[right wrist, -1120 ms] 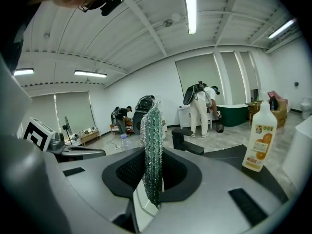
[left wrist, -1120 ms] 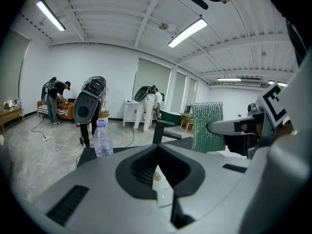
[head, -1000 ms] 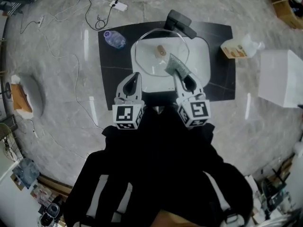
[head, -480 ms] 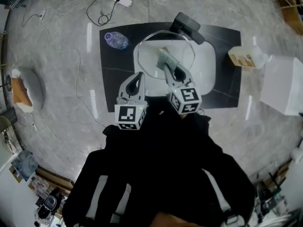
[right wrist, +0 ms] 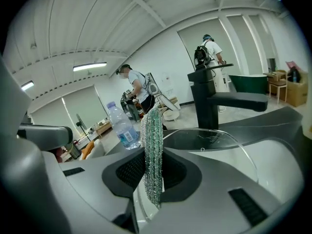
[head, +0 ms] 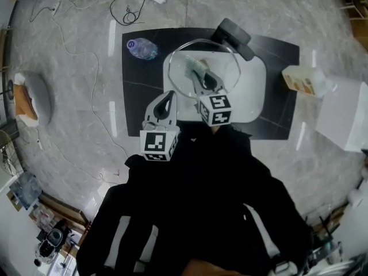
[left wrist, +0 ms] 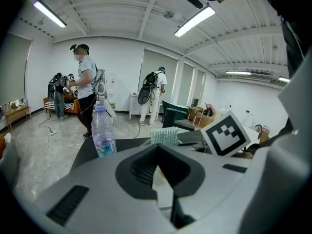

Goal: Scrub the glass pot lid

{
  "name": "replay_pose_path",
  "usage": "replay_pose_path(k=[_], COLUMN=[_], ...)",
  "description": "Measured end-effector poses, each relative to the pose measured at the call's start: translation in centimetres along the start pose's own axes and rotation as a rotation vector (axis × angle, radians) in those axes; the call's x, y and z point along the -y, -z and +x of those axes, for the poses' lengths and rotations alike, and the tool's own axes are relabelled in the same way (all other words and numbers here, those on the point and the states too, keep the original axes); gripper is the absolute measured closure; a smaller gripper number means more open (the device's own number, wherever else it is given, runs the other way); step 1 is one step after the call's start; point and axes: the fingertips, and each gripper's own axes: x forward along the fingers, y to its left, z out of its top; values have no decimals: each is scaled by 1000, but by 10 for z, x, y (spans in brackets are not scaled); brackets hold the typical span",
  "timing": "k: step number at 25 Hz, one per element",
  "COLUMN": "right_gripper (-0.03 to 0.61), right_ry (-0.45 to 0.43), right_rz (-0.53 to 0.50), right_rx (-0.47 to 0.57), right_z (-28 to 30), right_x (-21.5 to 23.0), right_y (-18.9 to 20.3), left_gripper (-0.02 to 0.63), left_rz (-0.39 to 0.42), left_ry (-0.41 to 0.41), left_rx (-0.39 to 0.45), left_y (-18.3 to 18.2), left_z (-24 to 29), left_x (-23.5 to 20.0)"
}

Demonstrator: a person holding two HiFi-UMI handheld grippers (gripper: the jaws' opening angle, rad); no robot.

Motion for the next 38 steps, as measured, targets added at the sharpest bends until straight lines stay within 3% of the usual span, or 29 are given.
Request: replay_pose_path(k=[6,17,38], right_gripper=[509,509,509], right_ry=[-8,0,45], right_rz=[4,41,71], right_rx=[-31,-142,-200], right_z=[27,75,93], right_x=[9,23,42], right_y=[4,32,40], left_gripper=[611,611,611], left_rz=[-42,-18,-31], left_ry=[-22,-29,-56], left_rx=[2,-36,-40], left_y=[0,16,21], left_z=[9,16,18], left_x=[0,-1,9])
